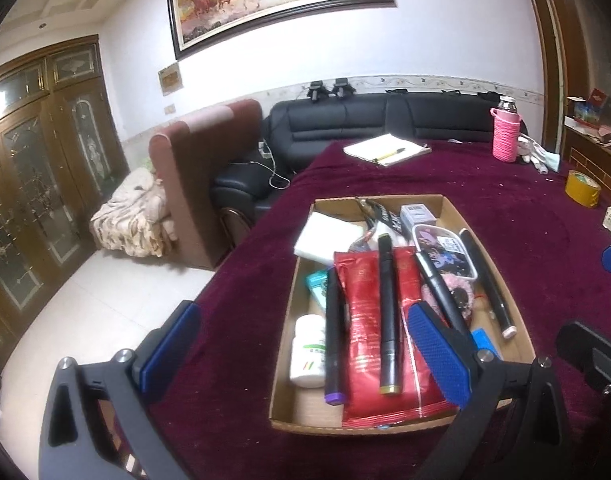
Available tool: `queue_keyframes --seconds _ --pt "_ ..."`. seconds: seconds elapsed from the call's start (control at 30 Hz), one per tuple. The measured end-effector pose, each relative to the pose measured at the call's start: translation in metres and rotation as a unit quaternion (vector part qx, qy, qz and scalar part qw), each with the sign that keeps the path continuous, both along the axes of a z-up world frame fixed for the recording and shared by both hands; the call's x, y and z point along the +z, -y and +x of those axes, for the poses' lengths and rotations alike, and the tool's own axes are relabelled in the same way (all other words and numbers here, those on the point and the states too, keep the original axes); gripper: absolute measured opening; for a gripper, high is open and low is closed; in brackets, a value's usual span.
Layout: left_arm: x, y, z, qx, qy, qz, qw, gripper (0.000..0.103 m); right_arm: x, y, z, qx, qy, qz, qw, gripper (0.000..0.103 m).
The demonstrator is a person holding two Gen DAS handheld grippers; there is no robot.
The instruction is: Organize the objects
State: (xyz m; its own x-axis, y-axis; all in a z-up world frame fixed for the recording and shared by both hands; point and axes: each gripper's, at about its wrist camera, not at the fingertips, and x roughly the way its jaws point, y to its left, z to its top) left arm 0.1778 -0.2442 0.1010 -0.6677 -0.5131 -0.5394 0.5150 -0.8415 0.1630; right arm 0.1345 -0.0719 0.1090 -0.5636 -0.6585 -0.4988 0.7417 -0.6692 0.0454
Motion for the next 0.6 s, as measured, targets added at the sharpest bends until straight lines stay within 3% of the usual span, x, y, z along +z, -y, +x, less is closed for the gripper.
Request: queue_keyframes --seconds 0.6 --pt "-0.012 0.000 0.005 0.013 0.014 -0.013 0.9997 0.103 -0.010 0.004 -0.002 0.001 0.017 0.000 1.000 0.103"
